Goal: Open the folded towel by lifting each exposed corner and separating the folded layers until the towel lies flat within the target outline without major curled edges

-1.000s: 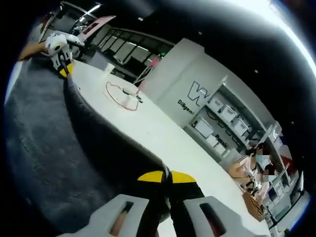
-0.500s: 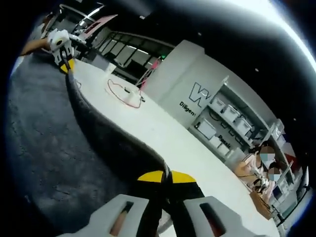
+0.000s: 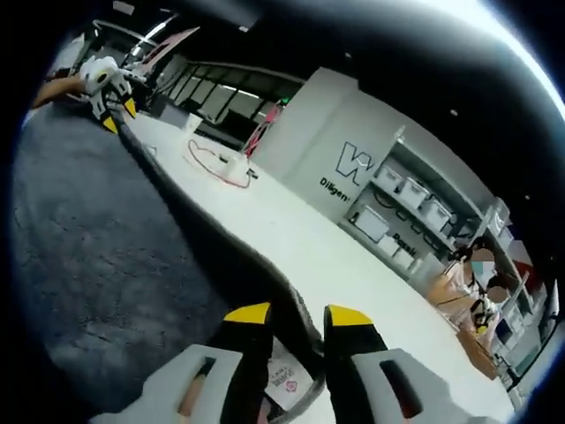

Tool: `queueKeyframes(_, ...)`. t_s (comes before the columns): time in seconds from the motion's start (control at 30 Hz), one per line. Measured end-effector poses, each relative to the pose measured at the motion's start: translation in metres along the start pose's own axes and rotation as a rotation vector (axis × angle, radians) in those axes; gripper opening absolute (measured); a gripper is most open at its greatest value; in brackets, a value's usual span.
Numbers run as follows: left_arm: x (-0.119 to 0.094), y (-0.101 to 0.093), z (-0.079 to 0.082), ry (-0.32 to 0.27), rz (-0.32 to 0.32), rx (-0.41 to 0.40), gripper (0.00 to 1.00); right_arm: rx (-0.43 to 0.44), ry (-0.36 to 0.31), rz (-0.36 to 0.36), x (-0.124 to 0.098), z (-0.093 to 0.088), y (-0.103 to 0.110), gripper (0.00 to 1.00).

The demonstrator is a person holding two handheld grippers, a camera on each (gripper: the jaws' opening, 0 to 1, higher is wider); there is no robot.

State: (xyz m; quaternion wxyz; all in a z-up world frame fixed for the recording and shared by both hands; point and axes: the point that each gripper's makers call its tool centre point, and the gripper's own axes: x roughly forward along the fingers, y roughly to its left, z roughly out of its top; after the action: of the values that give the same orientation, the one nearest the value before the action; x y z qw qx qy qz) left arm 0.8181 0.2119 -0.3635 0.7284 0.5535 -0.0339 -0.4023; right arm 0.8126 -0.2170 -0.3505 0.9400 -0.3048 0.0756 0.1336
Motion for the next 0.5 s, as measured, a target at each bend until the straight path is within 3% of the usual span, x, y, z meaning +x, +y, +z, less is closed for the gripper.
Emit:
queueKeyframes(0.13, -0.001, 0.002, -0.009, 0.053, 0.018, 0.002, 0.23, -0.011, -0.012, -0.038, -0.003, 0.001, -0.009, 0.21)
queueKeyframes(0.23, -0.002, 0.006, -0.015, 0.073, 0.037, -0.001, 0.23, 0.008, 0.042, -0.065, -0.004, -0.01, -0.015, 0.21)
queueKeyframes(0.3, -0.007, 0.014, -0.032, 0.151, 0.073, -0.004, 0.22, 0.064, 0.056, -0.058, -0.004, -0.019, -0.014, 0.2)
queueKeyframes(0.37, -0.009, 0.016, -0.042, 0.182, 0.086, -0.016, 0.21, 0.136, 0.054, -0.035, -0.003, -0.024, -0.011, 0.2)
queueKeyframes(0.5, -0.021, 0.026, -0.067, 0.268, 0.138, -0.085, 0.18, 0.134, 0.055, -0.05, -0.005, -0.024, -0.015, 0.21)
